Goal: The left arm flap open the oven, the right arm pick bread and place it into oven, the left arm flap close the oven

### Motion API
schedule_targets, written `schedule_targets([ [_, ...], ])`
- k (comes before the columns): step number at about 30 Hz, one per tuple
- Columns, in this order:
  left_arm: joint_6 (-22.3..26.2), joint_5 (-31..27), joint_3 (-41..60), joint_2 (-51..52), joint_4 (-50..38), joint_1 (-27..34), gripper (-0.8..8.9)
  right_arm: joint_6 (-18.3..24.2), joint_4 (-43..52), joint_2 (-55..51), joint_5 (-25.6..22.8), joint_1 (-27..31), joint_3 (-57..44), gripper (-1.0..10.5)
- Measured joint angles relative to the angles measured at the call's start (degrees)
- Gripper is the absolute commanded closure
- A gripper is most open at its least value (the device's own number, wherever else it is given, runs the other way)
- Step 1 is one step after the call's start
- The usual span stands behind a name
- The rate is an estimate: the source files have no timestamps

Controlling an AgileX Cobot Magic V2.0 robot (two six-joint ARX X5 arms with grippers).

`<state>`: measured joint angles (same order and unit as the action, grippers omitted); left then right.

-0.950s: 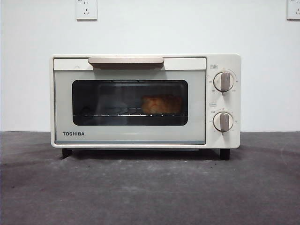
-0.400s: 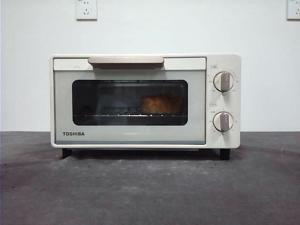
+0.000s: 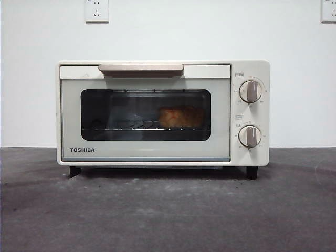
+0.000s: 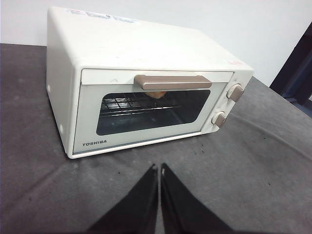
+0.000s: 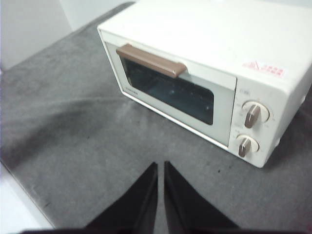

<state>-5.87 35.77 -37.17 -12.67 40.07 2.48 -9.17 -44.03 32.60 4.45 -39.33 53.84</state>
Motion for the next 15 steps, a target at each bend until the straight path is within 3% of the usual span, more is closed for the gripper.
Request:
schedule_targets([
  [15, 0.07, 0.0, 2.67, 2.45, -3.28, 0.02, 7.94, 0.0, 1.42, 0.0, 0.0, 0.0, 0.0, 9.3],
])
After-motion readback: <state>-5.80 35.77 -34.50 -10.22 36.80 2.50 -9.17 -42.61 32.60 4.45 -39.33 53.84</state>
